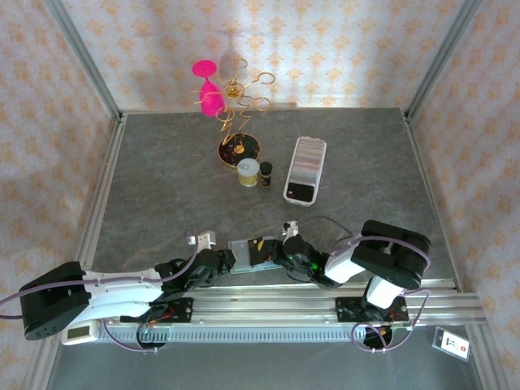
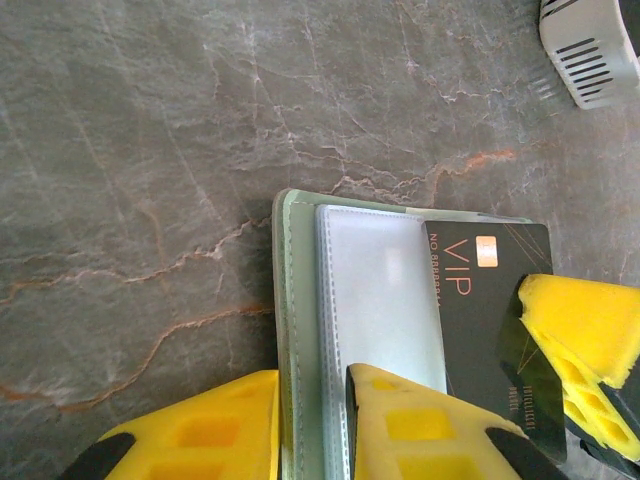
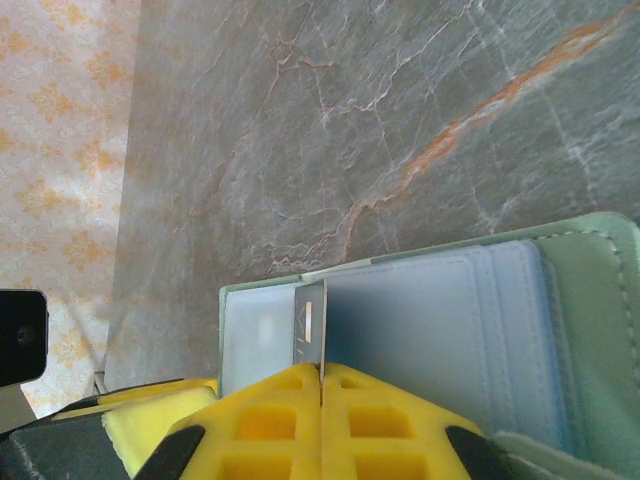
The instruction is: Put the credit cards into the card holder
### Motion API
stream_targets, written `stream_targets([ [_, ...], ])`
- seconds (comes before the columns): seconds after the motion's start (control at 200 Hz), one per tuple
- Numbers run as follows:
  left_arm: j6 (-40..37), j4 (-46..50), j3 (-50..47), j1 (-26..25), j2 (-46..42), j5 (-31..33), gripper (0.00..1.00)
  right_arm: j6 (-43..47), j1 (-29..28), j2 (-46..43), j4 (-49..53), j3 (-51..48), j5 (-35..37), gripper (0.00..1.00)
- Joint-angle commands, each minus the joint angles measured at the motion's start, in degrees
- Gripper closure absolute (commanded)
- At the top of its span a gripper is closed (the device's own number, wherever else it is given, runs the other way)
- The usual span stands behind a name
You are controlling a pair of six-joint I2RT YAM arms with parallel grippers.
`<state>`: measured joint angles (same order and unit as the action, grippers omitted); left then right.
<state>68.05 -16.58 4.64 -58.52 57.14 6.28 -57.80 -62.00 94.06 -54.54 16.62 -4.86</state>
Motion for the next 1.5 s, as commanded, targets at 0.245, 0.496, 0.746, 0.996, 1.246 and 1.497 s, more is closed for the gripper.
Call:
stream_targets([
  [0.245, 0.5, 1.8, -1.5, -0.3, 0.7, -2.1, 0.79, -1.9, -0.8, 1.5, 1.0, 0.3, -3.7, 1.0],
  [0.496, 0.4, 1.9, -1.4, -0.3, 0.9, -2.1, 0.8, -1.9, -1.0, -0.6, 3.6, 1.1, -3.9, 1.0],
  [0.746, 0.5, 2.0, -1.6, -0.2, 0.8, -2.1, 0.81, -1.9, -1.0, -0.3, 3.7, 2.6, -0.2, 0.97],
  [0.996, 0.4, 2.4, -1.7, -0.2, 0.0, -2.0, 0.81, 0.5, -1.1, 0.0, 10.5, 6.8, 0.7, 0.77],
  [1.246, 0.5, 3.6, -2.1, -0.2, -1.7, -1.6, 0.81, 4.5, -1.1, -5.3, 22.0, 7.9, 6.3, 0.53],
  [1.497, 0.6, 3.8, -2.1, -0.2, -2.3, -1.6, 0.81, 6.6, -1.2, -6.5, 26.8, 8.8, 8.1, 0.53],
])
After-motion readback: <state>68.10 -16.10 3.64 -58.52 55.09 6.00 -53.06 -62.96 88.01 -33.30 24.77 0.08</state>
